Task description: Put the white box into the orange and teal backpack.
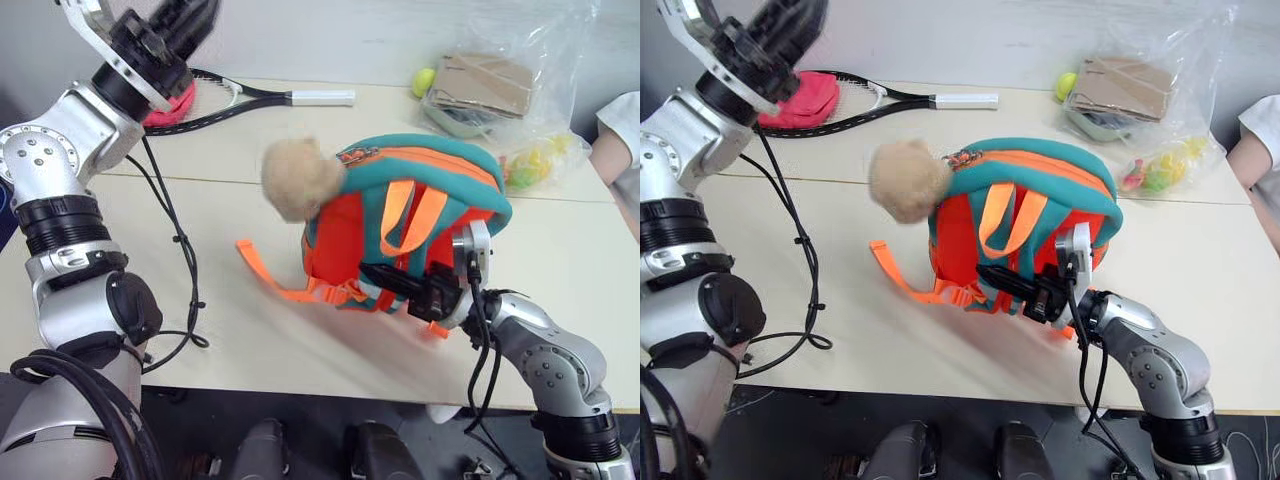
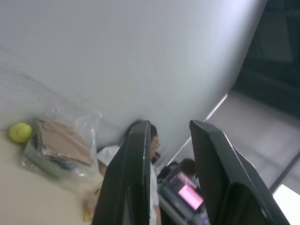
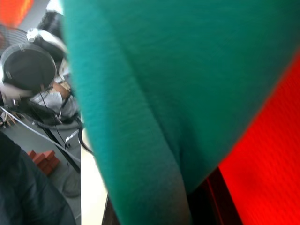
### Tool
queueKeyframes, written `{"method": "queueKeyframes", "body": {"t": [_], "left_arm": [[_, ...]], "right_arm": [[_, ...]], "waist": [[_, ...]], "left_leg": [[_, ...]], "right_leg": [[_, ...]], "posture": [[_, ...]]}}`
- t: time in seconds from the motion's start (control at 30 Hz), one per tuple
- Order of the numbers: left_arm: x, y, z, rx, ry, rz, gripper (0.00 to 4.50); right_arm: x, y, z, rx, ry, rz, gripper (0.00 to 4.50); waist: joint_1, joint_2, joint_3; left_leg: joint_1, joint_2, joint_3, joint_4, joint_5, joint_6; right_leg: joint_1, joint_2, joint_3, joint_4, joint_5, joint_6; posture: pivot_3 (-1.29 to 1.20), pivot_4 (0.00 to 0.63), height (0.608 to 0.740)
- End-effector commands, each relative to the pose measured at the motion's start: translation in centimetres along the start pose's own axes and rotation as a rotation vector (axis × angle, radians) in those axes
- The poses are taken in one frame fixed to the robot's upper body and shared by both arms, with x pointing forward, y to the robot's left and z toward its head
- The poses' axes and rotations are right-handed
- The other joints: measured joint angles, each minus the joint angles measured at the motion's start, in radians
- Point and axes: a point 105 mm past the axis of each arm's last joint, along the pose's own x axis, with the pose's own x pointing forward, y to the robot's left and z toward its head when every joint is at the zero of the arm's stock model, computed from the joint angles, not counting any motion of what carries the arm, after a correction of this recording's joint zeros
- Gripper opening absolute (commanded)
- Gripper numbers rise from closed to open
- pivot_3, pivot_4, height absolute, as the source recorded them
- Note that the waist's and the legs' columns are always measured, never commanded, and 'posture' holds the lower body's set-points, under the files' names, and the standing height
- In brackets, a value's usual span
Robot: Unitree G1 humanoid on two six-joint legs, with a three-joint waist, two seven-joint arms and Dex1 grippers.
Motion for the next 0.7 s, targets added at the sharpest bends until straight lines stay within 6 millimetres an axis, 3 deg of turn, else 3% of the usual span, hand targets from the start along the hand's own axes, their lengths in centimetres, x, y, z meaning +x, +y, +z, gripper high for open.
{"method": "queueKeyframes", "body": {"t": [0.03,0.2,0.23,0.3,0.57,0.7], "left_arm": [[-1.3,-0.9,-0.3,0.078,0.032,-0.065,1.37],[-3.2,-0.8,-2.3,0.370,0.117,-0.101,1.37],[-3.8,-0.2,-3.8,0.504,0.212,-0.087,1.55],[-4.4,0.0,-5.4,0.597,0.289,-0.097,1.95],[-5.9,-3.6,-6.0,0.653,0.371,-0.275,4.45],[-6.3,-5.2,-6.4,0.566,0.386,-0.370,4.48]], "right_arm": [[0.1,0.3,0.8,-0.036,-0.034,0.001,0.00],[0.0,0.1,0.8,-0.034,-0.031,-0.007,0.00],[-0.1,0.1,0.7,-0.033,-0.028,-0.008,0.00],[-0.2,0.0,0.6,-0.032,-0.022,-0.009,0.00],[-0.6,-0.1,0.3,-0.026,0.008,-0.005,0.00],[-0.7,-0.2,0.2,-0.023,0.018,0.002,0.00]], "waist": [[0.000,0.000,0.000],[-0.010,0.000,0.000],[-0.011,0.000,0.000],[-0.010,0.000,0.000],[-0.009,0.000,0.000],[-0.009,0.000,0.000]], "left_leg": [[0.000,0.000,0.000,0.000,0.000,0.000],[0.000,0.001,0.000,-0.001,0.001,-0.001],[0.000,0.001,0.000,-0.002,0.001,-0.001],[0.000,0.001,0.001,-0.003,0.000,-0.001],[0.000,0.001,0.001,-0.003,0.000,0.000],[0.000,0.001,0.001,-0.003,0.000,0.000]], "right_leg": [[0.000,0.000,0.000,0.000,0.000,0.000],[-0.001,0.001,0.000,0.000,0.000,0.000],[-0.001,0.001,0.000,0.000,0.000,0.000],[-0.001,0.001,0.001,-0.001,0.000,0.000],[-0.001,0.000,0.001,-0.001,0.000,0.000],[0.000,0.000,0.001,-0.001,0.000,0.000]], "posture": [[0.00,0.150,0.740],[0.00,0.150,0.740],[0.00,0.150,0.740],[0.00,0.150,0.740],[0.00,0.150,0.740],[0.00,0.150,0.740]]}}
